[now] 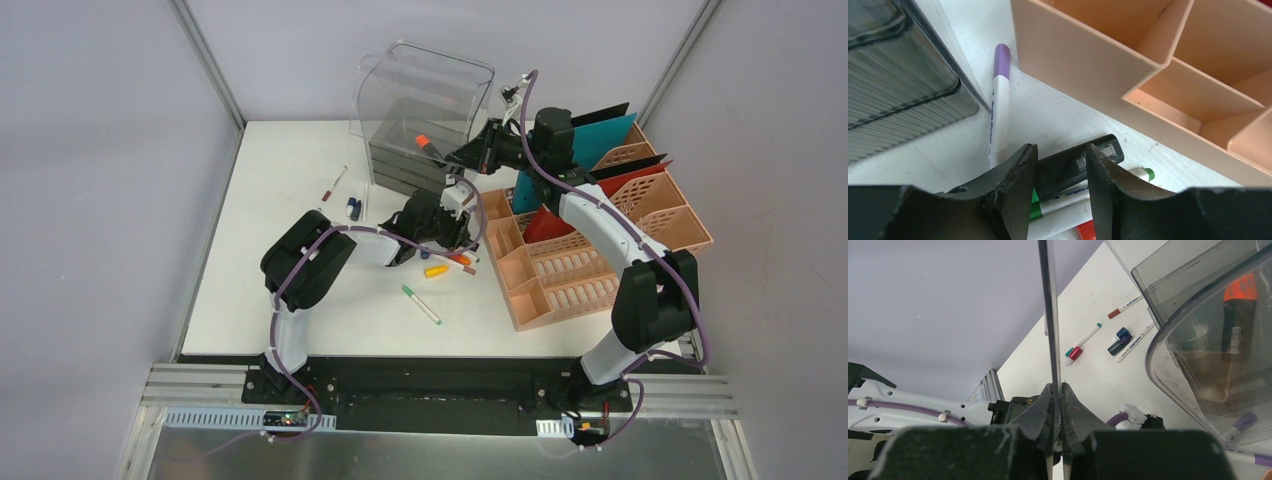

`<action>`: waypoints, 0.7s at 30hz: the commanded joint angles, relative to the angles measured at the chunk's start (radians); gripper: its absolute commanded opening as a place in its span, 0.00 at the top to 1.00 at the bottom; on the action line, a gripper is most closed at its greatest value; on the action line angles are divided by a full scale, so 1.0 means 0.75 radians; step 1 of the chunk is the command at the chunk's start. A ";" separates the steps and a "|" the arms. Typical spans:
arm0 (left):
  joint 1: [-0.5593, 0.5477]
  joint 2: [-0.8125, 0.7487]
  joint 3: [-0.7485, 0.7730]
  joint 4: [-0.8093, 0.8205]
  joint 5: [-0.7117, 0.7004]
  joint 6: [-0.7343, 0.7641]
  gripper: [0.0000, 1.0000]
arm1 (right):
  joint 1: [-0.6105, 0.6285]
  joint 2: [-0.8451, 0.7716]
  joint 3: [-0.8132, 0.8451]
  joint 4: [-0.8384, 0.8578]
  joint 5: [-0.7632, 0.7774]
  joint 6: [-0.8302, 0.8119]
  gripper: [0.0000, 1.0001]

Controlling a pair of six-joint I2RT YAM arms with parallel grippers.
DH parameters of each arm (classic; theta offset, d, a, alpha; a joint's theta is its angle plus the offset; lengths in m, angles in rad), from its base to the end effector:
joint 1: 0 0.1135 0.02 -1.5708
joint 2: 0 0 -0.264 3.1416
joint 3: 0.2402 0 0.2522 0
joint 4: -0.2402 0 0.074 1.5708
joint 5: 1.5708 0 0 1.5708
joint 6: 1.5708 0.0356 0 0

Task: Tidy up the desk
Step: Move the stationery to the center of the board.

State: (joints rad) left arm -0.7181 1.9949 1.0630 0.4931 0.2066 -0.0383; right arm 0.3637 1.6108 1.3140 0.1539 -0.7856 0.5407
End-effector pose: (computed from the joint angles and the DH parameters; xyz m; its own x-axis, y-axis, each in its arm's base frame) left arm 0.3125 -0.2828 0.1470 -0.3497 0.2558 -0.9013 0.7710 0.6251 -0.1218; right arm 0.3467 0.1589 0.3489 -0.5803 0.1685 -0.7968 -0.7080 0.3790 0.5958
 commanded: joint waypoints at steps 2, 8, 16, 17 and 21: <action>0.009 0.029 0.055 -0.056 -0.051 -0.058 0.59 | -0.010 -0.094 0.005 0.034 -0.024 0.010 0.95; 0.008 0.033 0.059 -0.065 -0.071 -0.065 0.60 | -0.009 -0.098 0.001 0.034 -0.024 0.009 0.95; 0.007 -0.017 0.004 -0.109 -0.108 -0.091 0.64 | -0.009 -0.102 0.001 0.035 -0.026 0.009 0.95; 0.006 -0.035 -0.014 -0.116 -0.115 -0.100 0.64 | -0.010 -0.102 0.001 0.034 -0.026 0.009 0.95; 0.003 -0.112 -0.099 -0.145 -0.160 -0.135 0.64 | -0.010 -0.099 0.000 0.036 -0.028 0.011 0.95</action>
State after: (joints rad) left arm -0.7185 1.9919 1.0477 0.4404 0.1310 -0.1009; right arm 0.3630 1.6054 1.3136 0.1539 -0.7856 0.5407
